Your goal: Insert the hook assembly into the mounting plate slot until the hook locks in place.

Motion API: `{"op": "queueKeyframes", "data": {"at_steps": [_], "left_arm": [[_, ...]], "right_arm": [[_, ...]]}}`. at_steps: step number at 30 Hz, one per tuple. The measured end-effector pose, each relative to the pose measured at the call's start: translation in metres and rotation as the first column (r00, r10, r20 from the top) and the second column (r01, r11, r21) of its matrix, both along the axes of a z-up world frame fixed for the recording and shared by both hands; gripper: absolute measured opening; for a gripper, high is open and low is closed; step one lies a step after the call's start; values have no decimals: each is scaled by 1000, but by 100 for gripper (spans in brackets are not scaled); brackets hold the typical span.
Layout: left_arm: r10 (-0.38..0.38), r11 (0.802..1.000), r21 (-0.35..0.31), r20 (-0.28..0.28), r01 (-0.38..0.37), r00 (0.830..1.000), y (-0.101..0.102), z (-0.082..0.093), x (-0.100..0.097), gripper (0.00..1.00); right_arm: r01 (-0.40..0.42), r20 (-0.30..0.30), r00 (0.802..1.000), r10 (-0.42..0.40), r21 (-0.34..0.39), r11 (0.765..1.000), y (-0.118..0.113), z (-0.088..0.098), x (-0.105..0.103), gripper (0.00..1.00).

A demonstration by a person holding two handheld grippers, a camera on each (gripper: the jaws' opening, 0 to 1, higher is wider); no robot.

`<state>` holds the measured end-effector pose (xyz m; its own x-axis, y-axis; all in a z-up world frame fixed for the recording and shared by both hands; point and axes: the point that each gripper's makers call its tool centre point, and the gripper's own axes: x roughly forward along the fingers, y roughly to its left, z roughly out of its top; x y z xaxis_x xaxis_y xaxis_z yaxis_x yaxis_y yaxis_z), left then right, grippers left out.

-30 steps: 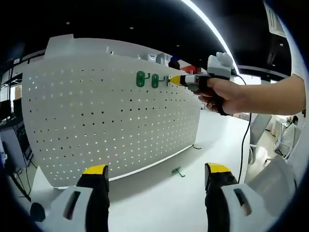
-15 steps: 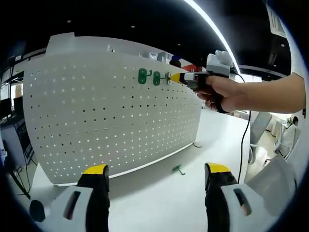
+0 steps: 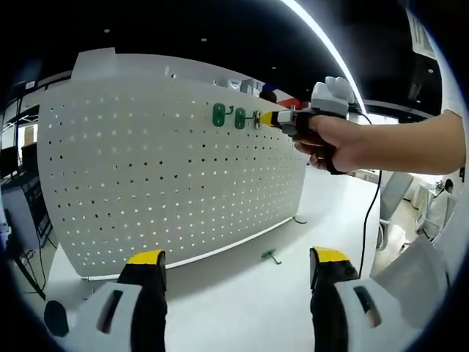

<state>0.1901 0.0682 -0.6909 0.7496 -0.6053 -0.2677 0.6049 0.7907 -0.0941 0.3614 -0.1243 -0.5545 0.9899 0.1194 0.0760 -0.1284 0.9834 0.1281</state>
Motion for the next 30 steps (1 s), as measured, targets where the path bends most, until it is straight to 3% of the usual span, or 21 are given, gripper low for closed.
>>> {"op": "queueKeyframes", "data": {"at_steps": [1, 3, 5, 8, 17, 25, 26, 30], "left_arm": [[0, 1000, -4, -3, 0, 1000, 0, 1, 0, 82], [-1, 1000, -12, -2, 1, 1000, -1, 4, 0, 82], [-2, 1000, -7, 4, 2, 1000, -1, 7, 0, 82], [-3, 1000, -7, 8, 3, 1000, -1, 8, 0, 82], [-7, 1000, -2, -3, 7, 1000, -2, 5, -3, 81], [-2, 1000, 2, -5, 2, 1000, 0, 4, -4, 82], [0, 1000, 2, -4, 0, 1000, 0, 4, -4, 82], [-2, 1000, 0, -8, 2, 1000, 0, 2, -4, 82]], "right_arm": [[12, 10, 1000, -12, -8, 1000, 0, 0, 0, 1], [35, 21, 999, -36, 66, 997, -1, 0, 0, 1], [47, 23, 999, -48, 49, 998, -1, -1, 1, 1], [63, 28, 997, -65, 86, 994, -1, 0, 2, 1], [84, 33, 996, -85, 55, 995, -1, -2, 3, 1], [74, 35, 996, -76, 65, 995, -1, -2, 2, 2], [58, 37, 997, -62, 102, 993, -1, -2, 2, 2], [53, 37, 998, -54, 42, 998, 0, -2, 1, 2]]}}
